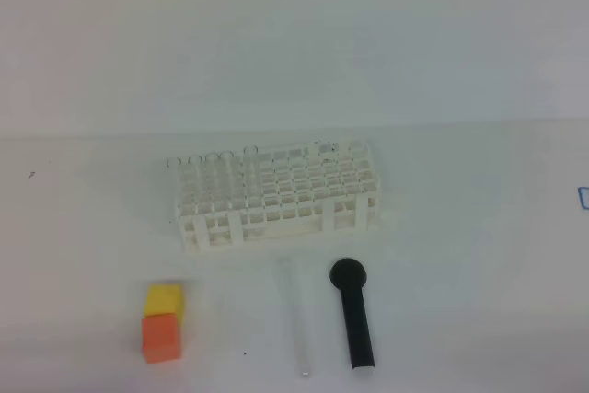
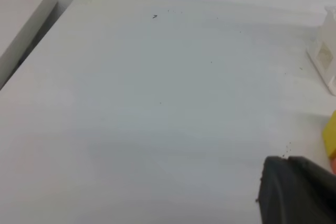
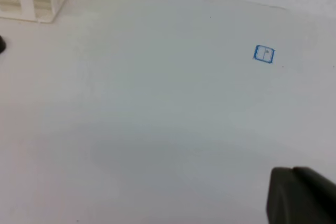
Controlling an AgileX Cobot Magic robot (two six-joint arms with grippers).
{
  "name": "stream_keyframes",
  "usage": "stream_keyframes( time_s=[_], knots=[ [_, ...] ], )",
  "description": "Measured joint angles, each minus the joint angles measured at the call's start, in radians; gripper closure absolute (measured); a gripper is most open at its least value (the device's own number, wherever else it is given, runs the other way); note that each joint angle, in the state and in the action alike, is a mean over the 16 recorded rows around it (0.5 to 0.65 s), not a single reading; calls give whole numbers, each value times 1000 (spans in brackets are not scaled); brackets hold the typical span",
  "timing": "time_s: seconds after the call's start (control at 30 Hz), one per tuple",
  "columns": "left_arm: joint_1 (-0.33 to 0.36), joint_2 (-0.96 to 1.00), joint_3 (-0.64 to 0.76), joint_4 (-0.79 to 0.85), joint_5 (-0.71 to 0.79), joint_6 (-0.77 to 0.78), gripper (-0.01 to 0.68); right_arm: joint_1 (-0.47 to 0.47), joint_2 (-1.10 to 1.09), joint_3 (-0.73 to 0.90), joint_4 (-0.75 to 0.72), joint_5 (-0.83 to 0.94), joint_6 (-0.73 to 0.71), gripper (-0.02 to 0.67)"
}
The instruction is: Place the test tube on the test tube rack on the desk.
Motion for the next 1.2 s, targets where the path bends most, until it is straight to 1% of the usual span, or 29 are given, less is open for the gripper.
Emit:
stream_keyframes(
  time_s=[0.9, 1.03, 1.2],
  knots=[
    [-1, 2, -14, 3, -11, -1, 673, 0, 0, 0, 0, 0, 0, 650],
    [-1, 2, -18, -13, -51, -20, 673, 0, 0, 0, 0, 0, 0, 650],
    [-1, 2, -24, -80, -157, -57, 673, 0, 0, 0, 0, 0, 0, 650]
  ],
)
